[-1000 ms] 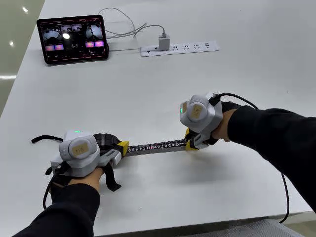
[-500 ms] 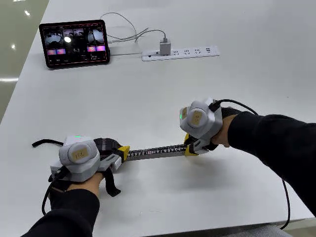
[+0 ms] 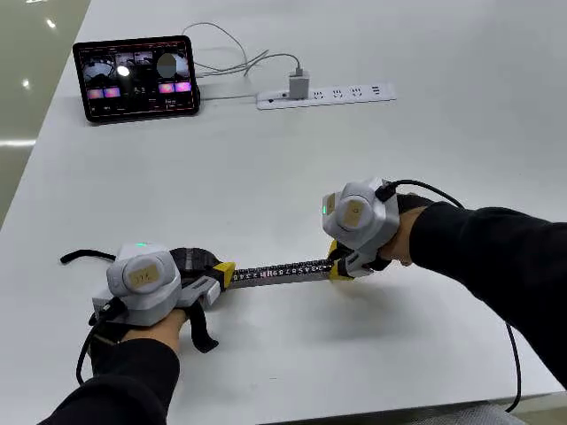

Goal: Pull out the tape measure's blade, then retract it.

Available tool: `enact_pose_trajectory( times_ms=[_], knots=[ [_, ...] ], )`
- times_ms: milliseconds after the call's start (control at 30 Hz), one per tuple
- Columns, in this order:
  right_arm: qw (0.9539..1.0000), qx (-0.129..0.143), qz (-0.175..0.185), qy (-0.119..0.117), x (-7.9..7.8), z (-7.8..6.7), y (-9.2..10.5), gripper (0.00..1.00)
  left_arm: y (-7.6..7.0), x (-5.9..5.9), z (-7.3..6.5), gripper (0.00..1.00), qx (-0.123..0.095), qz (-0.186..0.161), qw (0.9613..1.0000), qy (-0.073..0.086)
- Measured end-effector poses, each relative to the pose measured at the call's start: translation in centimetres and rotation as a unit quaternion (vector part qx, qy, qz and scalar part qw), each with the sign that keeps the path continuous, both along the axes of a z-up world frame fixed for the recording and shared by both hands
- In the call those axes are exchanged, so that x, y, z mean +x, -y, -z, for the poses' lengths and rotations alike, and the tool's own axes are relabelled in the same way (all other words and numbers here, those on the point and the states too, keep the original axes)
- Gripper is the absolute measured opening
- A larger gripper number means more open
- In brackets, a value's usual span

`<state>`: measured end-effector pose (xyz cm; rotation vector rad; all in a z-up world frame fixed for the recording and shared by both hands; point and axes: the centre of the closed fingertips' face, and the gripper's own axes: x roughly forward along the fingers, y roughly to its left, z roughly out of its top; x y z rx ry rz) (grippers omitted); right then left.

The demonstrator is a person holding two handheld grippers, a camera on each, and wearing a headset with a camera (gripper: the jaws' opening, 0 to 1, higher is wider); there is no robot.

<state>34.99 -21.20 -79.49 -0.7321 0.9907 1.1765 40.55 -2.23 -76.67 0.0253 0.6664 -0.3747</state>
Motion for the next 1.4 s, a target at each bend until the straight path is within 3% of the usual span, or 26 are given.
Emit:
enact_pose_trajectory(
  times_ms=[467,933,1400],
  knots=[
    [0.9999,0.003,-0.014,0.008,0.1,-0.1,-0.3,0.10,0.1,0.2,0.1,0.64,-0.005,0.001,1.0000,-0.007],
    [0.9995,0.012,-0.023,0.014,0.1,-0.1,-0.9,0.10,0.1,0.1,-0.1,0.64,-0.003,0.013,0.9999,0.009],
    [0.9995,0.018,-0.023,0.014,0.2,-0.1,-1.4,0.10,0.3,-0.1,-0.1,0.64,-0.005,0.022,0.9997,0.010]
  ],
)
